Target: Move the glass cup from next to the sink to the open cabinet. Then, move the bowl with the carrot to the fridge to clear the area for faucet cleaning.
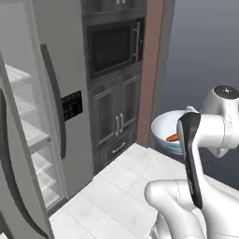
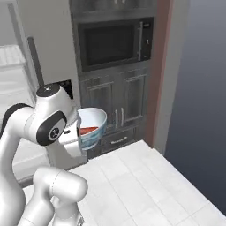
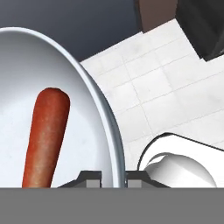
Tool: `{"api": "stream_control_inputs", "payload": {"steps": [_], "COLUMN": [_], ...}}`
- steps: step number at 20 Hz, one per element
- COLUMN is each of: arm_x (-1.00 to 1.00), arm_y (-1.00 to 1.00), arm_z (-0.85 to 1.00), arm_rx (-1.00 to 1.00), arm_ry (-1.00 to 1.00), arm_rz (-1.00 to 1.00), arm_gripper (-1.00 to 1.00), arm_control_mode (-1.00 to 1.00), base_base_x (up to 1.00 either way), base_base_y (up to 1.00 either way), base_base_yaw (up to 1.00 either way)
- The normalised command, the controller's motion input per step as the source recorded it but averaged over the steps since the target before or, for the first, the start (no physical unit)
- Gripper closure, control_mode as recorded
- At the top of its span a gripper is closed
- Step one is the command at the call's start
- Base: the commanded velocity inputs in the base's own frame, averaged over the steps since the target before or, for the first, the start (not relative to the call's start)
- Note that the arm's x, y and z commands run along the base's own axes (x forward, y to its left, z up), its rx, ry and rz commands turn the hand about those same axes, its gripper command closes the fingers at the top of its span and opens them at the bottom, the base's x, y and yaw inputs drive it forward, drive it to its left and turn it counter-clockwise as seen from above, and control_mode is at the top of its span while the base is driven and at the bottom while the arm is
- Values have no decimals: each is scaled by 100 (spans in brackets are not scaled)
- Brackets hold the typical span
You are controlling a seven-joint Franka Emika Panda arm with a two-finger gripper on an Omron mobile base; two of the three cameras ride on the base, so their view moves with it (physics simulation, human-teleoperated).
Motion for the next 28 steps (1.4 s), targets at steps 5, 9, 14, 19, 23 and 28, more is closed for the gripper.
{"api": "stream_control_inputs", "payload": {"steps": [5,9,14,19,23,28], "arm_x": [0,0,0,0,0,0], "arm_y": [0,0,0,0,0,0], "arm_z": [0,0,0,0,0,0], "arm_rx": [0,0,0,0,0,0], "arm_ry": [0,0,0,0,0,0], "arm_rz": [0,0,0,0,0,0], "arm_gripper": [100,100,100,100,100,100], "arm_control_mode": [100,100,100,100,100,100], "base_base_x": [1,17,45,85,85,36], "base_base_y": [-2,-31,-59,-42,-12,16], "base_base_yaw": [91,78,39,28,21,11]}}
